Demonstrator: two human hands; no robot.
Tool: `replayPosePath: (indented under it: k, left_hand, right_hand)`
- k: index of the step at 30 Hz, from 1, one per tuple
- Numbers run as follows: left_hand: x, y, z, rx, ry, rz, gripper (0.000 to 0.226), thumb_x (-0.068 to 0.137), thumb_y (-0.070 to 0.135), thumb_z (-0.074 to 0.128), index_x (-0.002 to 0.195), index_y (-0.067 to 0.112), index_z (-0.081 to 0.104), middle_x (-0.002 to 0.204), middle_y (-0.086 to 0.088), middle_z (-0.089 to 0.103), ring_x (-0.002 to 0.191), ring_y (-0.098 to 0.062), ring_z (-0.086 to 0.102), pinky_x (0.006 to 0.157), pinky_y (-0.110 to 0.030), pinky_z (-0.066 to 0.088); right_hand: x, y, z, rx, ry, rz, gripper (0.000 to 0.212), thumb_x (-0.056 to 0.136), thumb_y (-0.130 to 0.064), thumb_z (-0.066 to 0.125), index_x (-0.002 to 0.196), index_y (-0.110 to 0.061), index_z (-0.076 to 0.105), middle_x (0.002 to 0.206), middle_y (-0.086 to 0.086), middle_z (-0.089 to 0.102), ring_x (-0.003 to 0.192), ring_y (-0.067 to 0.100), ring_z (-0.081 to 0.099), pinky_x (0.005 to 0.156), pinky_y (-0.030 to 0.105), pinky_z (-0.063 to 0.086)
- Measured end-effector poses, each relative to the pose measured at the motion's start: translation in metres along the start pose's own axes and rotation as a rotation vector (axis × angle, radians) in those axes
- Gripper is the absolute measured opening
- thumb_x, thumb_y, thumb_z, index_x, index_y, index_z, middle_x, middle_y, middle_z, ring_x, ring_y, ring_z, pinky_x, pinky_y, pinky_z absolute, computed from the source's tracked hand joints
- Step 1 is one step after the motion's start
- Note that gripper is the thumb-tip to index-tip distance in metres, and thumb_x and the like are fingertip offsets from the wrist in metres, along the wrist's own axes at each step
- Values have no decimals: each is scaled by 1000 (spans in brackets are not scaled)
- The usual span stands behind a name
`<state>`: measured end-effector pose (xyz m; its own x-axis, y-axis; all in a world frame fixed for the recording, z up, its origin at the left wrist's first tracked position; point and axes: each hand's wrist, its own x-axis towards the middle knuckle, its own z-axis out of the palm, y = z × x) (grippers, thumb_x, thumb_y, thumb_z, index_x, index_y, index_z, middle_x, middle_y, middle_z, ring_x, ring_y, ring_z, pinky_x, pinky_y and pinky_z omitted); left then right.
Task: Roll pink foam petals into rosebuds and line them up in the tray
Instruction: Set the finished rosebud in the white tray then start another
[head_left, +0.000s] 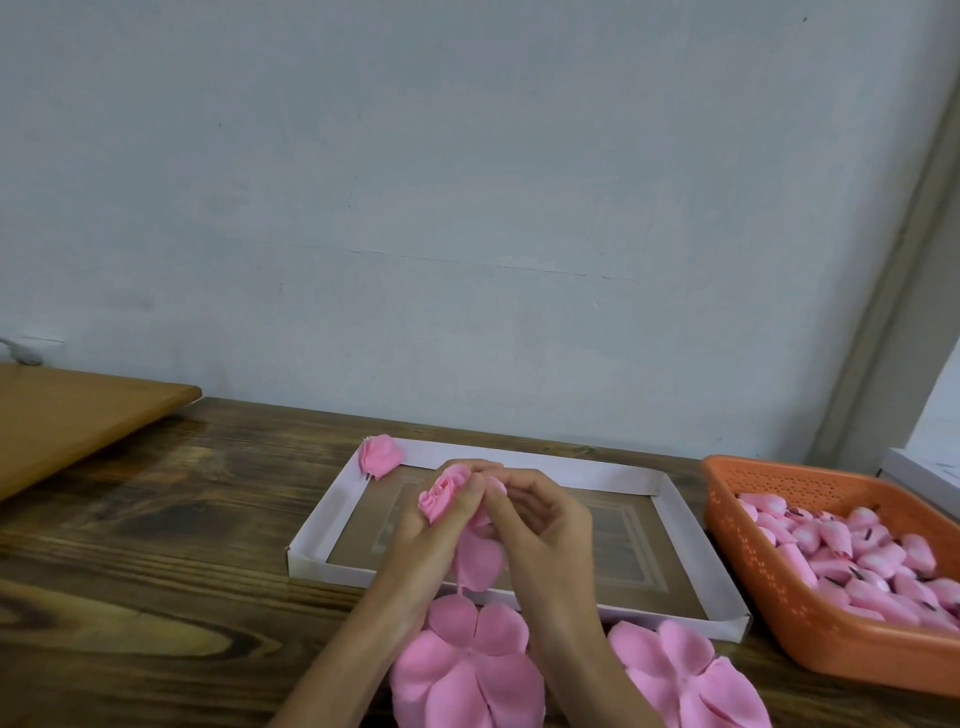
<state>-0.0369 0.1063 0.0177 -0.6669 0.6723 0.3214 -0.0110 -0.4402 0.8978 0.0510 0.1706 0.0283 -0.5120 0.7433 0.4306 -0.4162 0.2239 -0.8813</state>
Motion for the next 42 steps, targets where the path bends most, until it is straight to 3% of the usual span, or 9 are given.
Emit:
replayPosePath:
  k: [3, 13, 17, 20, 25, 29, 35, 39, 42]
  left_hand:
    - [-1, 1, 0, -17, -25, -14, 32, 89, 44, 66, 96, 15, 79, 92, -7, 77, 90, -17, 74, 72, -23, 57]
    - [-1, -2, -3, 5, -108, -34, 41, 93, 46, 62, 123, 20, 74, 120, 0, 76, 113, -19, 72, 80, -23, 58]
    - [0, -4, -3, 8, -83, -25, 38, 85, 52, 66, 112, 28, 79, 106, -4, 79, 100, -14, 75, 73, -19, 56]
    - [2, -6, -3, -2, -59, 1, 27, 86, 43, 66, 97, 22, 80, 93, -1, 79, 88, -11, 74, 70, -18, 55]
    - [3, -6, -4, 13, -8, 65, 20, 88, 40, 66, 83, 23, 73, 78, 2, 73, 76, -9, 71, 61, -19, 54]
    - [4, -2, -5, -33, 66, 70, 30, 90, 44, 73, 80, 17, 67, 75, -3, 67, 72, -13, 68, 60, -23, 54]
    - [6, 2, -8, -162, 162, 14, 63, 86, 48, 73, 89, -10, 49, 88, -26, 61, 82, -35, 60, 75, -48, 48]
    - [10, 0, -11, -163, 200, -58, 68, 80, 55, 75, 95, -8, 54, 94, -20, 66, 85, -34, 66, 79, -47, 51]
    - [10, -2, -13, -168, 198, -78, 67, 72, 59, 79, 102, 1, 64, 93, -17, 72, 84, -28, 72, 69, -37, 59]
  right_hand:
    - [0, 1, -1, 28, 16, 18, 15, 95, -4, 71, 88, -15, 79, 91, 9, 80, 78, 23, 73, 71, 31, 61]
    - [0, 2, -6, 30, 112, 26, 10, 96, -7, 71, 90, -12, 77, 89, 9, 79, 85, 29, 77, 72, 36, 63]
    - [1, 3, -6, -4, 51, -3, 11, 94, -3, 72, 90, -12, 78, 89, 8, 79, 83, 29, 76, 72, 37, 63]
    - [2, 3, -4, -69, 0, -30, 14, 93, -4, 73, 90, -16, 79, 90, 4, 80, 81, 24, 76, 72, 33, 61]
    - [-1, 3, -2, -154, -42, -68, 13, 95, -19, 75, 98, -31, 76, 91, -2, 81, 88, 18, 77, 78, 38, 63]
    - [-7, 0, 4, -205, -113, -114, 2, 97, -31, 69, 99, -31, 68, 95, -5, 80, 95, 16, 77, 86, 47, 61]
    - [-15, -2, 8, -216, -119, -169, 38, 88, -8, 75, 114, -31, 61, 103, -10, 78, 96, 13, 76, 81, 22, 60]
    - [-14, -2, 7, -283, -120, -234, 39, 88, -8, 76, 116, -29, 60, 101, -12, 78, 95, 14, 76, 85, 28, 59]
    - [-15, -3, 8, -303, -121, -262, 38, 88, -10, 77, 111, -36, 61, 98, -14, 79, 94, 14, 76, 85, 27, 59]
